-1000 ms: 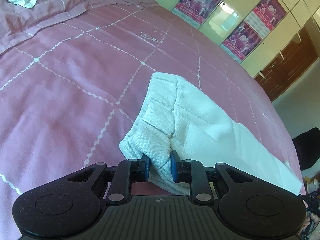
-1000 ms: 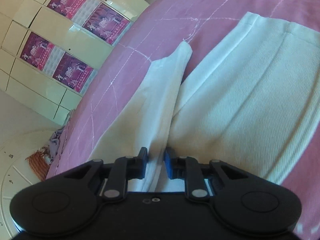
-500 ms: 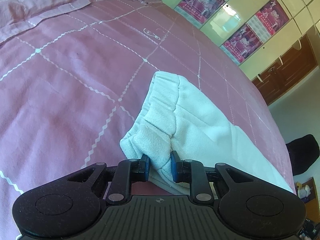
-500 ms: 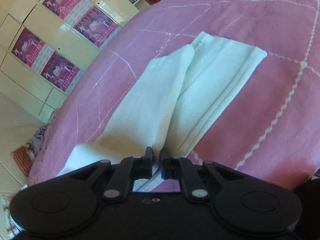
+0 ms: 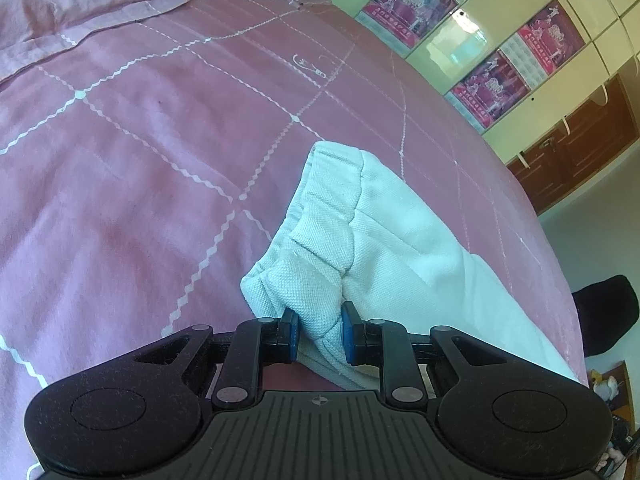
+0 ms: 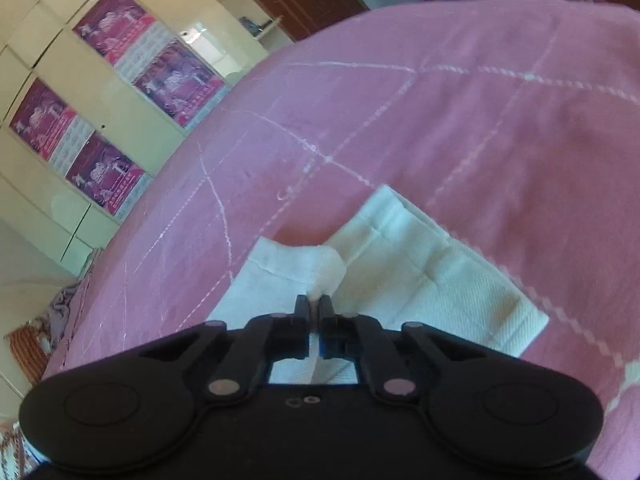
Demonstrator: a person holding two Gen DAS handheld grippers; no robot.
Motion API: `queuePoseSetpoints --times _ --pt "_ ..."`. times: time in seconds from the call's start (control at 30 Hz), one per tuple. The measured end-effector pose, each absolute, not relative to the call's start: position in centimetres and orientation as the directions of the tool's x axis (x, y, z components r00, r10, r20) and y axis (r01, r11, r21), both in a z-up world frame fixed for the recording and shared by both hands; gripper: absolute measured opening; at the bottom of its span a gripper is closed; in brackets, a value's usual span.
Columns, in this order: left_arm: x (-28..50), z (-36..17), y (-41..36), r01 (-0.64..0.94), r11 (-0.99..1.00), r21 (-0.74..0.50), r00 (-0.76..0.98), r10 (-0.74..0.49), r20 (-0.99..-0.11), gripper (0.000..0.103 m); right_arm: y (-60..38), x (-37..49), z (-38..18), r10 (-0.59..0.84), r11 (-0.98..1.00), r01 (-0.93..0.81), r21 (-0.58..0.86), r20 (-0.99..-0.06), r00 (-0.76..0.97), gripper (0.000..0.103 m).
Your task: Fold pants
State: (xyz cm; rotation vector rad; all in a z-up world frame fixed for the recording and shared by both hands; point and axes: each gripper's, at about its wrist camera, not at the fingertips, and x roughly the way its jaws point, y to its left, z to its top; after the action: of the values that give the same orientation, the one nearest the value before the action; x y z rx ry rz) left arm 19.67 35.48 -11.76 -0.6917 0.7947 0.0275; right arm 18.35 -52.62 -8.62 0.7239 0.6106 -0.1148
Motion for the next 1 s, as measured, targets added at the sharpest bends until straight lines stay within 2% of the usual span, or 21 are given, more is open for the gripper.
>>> queuePoseSetpoints --times 0.1,0.17,0.27,0.33,0.5,0.57,0.63,0.67,0.7,0.8,0.87,1.0 --pt "19.6 -11.8 35.5 -0.271 0.781 -0.563 0.715 -0.228 -0.661 0.022 -53.0 15.2 -6.3 0.057 0.763 0.250 0.597 -0.447 0.892 0.003" --pt "19.5 -11.9 35.6 -0.269 0.777 -0.569 0.720 -0.230 -0.655 0.022 -54.7 12.8 -6.2 -0.030 0.731 0.307 0.610 -0.420 0.907 0.003" --pt "19.4 -12.1 35.7 -0.268 0.771 -0.578 0.725 -0.233 -0.648 0.022 -56.1 12.4 -9.4 -0.036 0.714 0.428 0.554 -0.581 0.813 0.004" --pt "19.4 -12.2 35.8 -0.271 0.767 -0.582 0.726 -0.234 -0.647 0.022 -56.5 12.5 -9.5 -0.012 0.693 0.420 0.585 -0.574 0.819 0.004" --pt "19.6 -12.0 35.6 -0.275 0.775 -0.569 0.718 -0.228 -0.657 0.022 -55.2 14.7 -8.8 -0.024 0.752 0.416 0.511 -0.609 0.793 0.004" --pt "19.6 -11.9 35.5 -0.276 0.777 -0.566 0.717 -0.226 -0.659 0.022 -54.5 14.6 -6.7 -0.008 0.771 0.338 0.540 -0.522 0.853 0.004" --pt "19.6 -12.0 35.5 -0.276 0.777 -0.566 0.718 -0.225 -0.659 0.022 -54.6 12.9 -4.4 0.005 0.754 0.227 0.616 -0.351 0.936 0.004" --pt "19.6 -12.0 35.5 -0.277 0.775 -0.569 0.719 -0.226 -0.658 0.022 -54.8 12.2 -4.1 0.001 0.739 0.206 0.642 -0.307 0.952 0.004" --pt "19.6 -12.0 35.6 -0.278 0.771 -0.573 0.720 -0.228 -0.655 0.022 -55.1 11.9 -4.4 -0.017 0.732 0.234 0.640 -0.326 0.945 0.004" --pt "19.6 -12.1 35.7 -0.271 0.769 -0.579 0.721 -0.235 -0.651 0.022 -56.7 13.8 -9.5 -0.018 0.715 0.473 0.514 -0.663 0.749 0.004" --pt "19.6 -12.0 35.8 -0.271 0.771 -0.577 0.719 -0.236 -0.653 0.022 -57.4 13.1 -11.2 0.025 0.670 0.467 0.577 -0.647 0.762 0.004" --pt "19.8 -12.0 35.8 -0.274 0.772 -0.573 0.716 -0.234 -0.657 0.022 -57.1 13.2 -11.0 0.009 0.687 0.460 0.563 -0.639 0.769 0.004"
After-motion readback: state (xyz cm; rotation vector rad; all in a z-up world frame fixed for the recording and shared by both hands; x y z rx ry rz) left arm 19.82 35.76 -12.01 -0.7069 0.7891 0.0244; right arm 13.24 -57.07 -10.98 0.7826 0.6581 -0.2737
